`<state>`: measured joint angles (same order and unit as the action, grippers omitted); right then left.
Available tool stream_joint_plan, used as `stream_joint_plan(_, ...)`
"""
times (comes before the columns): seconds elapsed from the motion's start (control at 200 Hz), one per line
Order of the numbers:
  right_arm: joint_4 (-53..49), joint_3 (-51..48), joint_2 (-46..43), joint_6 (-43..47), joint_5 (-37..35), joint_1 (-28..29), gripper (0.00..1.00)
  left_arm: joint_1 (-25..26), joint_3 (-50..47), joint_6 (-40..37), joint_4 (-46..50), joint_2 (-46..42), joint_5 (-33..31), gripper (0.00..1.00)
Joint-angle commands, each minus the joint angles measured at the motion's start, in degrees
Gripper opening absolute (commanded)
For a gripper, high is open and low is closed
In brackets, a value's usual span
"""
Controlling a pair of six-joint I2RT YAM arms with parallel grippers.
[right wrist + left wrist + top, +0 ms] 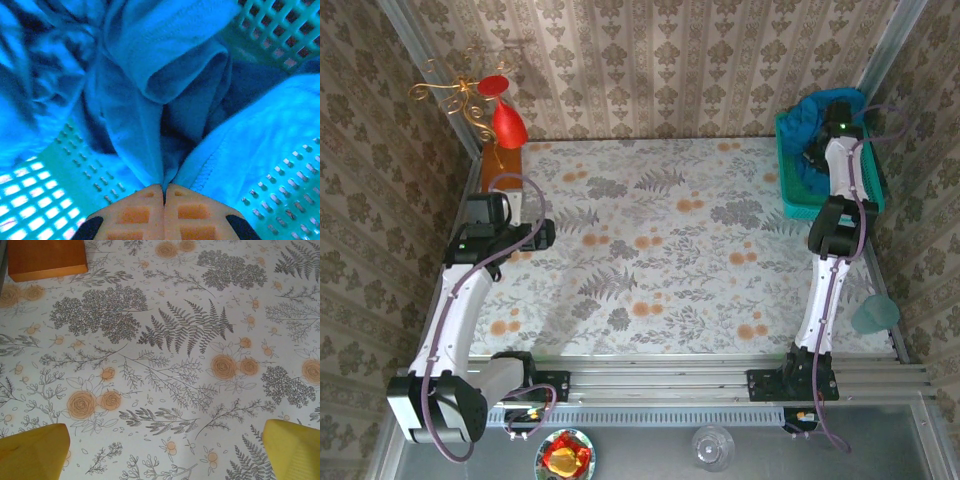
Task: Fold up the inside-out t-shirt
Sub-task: Pick up the T-shirt from the basket, then place the T-shirt at the center of the table.
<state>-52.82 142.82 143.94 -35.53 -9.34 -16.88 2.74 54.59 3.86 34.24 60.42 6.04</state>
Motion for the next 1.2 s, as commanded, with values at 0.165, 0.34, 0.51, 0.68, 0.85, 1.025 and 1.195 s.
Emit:
stream_joint_plan(0.165, 3.57, 4.03, -15.5, 3.45, -2.17, 4.23, 0.0, -2.13, -0.27, 0.37, -1.06, -0.39, 2.61, 1.0)
stream_joint_plan(0.34, 5.09, 9.09, -20.88, 6.84, -5.35, 7.78, 0.0, -2.21, -0.31, 0.68, -1.33, -0.05, 3.5, 1.0)
stream_joint_plan(0.51, 7.13, 16.57, -25.84, 12.71, -6.51, 13.4, 0.0, -2.26, -0.1, 1.01, -1.61, 0.05, 3.8, 1.0)
stream_joint_plan(0.68, 12.95, 17.05, -34.02, 21.01, -8.81, 22.8, 0.0, -2.25, -0.01, 1.71, -1.81, 0.04, 3.49, 1.0)
stream_joint_plan(0.85, 18.29, 16.96, -40.11, 23.05, -8.58, 32.36, 0.0, -1.8, 0.93, 2.63, -1.89, 0.4, 3.01, 1.0)
stream_joint_plan(1.025, 23.62, 16.96, -43.1, 20.08, -4.69, 39.84, 0.0, 1.7, 2.95, 3.88, -2.58, 0.57, 1.43, 1.0)
stream_joint_plan(1.195, 24.78, 16.89, -43.26, 13.09, -0.04, 41.49, 0.0, 8.58, 5.57, 4.06, -3.53, 2.68, -2.06, 1.0)
